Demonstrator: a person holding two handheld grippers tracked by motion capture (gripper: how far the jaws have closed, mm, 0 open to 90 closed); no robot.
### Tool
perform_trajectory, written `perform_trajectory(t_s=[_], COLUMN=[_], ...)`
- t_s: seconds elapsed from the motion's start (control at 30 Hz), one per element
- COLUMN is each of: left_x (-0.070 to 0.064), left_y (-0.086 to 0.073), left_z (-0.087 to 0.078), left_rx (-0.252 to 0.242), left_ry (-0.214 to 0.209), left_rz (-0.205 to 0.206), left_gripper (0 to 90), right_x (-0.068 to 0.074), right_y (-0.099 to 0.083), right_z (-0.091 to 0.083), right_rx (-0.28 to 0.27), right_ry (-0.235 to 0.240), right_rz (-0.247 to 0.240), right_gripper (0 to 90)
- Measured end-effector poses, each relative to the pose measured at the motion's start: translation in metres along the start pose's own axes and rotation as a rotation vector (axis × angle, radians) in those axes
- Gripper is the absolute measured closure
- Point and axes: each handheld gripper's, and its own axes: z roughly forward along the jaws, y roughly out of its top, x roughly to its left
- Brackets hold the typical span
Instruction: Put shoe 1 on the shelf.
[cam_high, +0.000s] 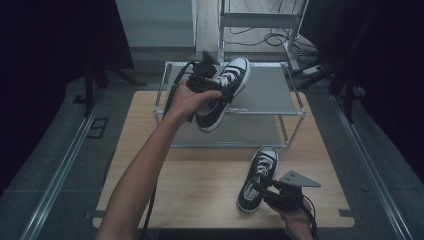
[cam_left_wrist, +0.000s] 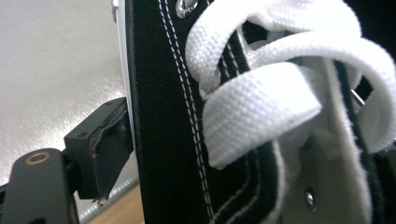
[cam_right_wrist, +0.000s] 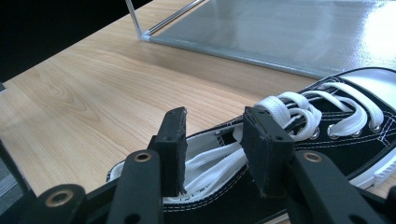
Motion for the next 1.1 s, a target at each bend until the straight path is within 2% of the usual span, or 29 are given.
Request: perform_trajectory(t_s=[0.23, 0.57, 0.6, 0.67, 0.7, 0.73, 0.83, 0.87, 0.97, 1.03, 1.1], left_x=[0.008, 0.020, 0.021, 0.023, 0.023, 0.026, 0.028, 0.030, 0.032, 0.036, 0.039], left_y=[0.016, 0.040, 0.045, 0.049, 0.049, 0.052, 0.055, 0.058, 0.061, 0.064, 0.066], left_z=[0.009, 0.021, 0.025, 0.029, 0.029, 0.034, 0.038, 0.040, 0.041, 0.043, 0.045], left_rx=[0.006, 0.005, 0.012, 0.013, 0.013, 0.018, 0.020, 0.020, 0.019, 0.019, 0.019], left_ry=[0.034, 0.072, 0.094, 0.113, 0.113, 0.121, 0.129, 0.142, 0.154, 0.171, 0.185], left_rz=[-0.027, -0.131, -0.159, -0.184, -0.184, -0.206, -0.228, -0.247, -0.261, -0.294, -0.308], left_gripper=[16.1, 16.1, 16.1, 16.1, 16.1, 16.1, 16.0, 16.0, 16.0, 16.0, 15.9], right_x=[-0.002, -0.001, -0.001, 0.000, 0.001, 0.001, 0.001, 0.001, 0.001, 0.001, 0.001], right_y=[0.000, 0.000, 0.001, 0.002, 0.002, 0.003, 0.003, 0.003, 0.003, 0.003, 0.003], right_z=[-0.001, -0.001, -0.002, -0.004, -0.005, -0.006, -0.006, -0.007, -0.007, -0.007, -0.007], right_rx=[0.002, -0.008, -0.008, -0.013, -0.017, -0.019, -0.026, -0.023, -0.023, -0.023, -0.023], right_ry=[0.013, 0.018, 0.019, 0.018, 0.015, 0.015, 0.015, 0.016, 0.017, 0.018, 0.016], right_rz=[0.010, 0.013, 0.010, 0.007, 0.005, 0.004, 0.005, 0.005, 0.006, 0.008, 0.006], right_gripper=[59.8, 59.8, 59.8, 59.8, 59.8, 59.8, 59.7, 59.6, 59.6, 59.5, 59.3])
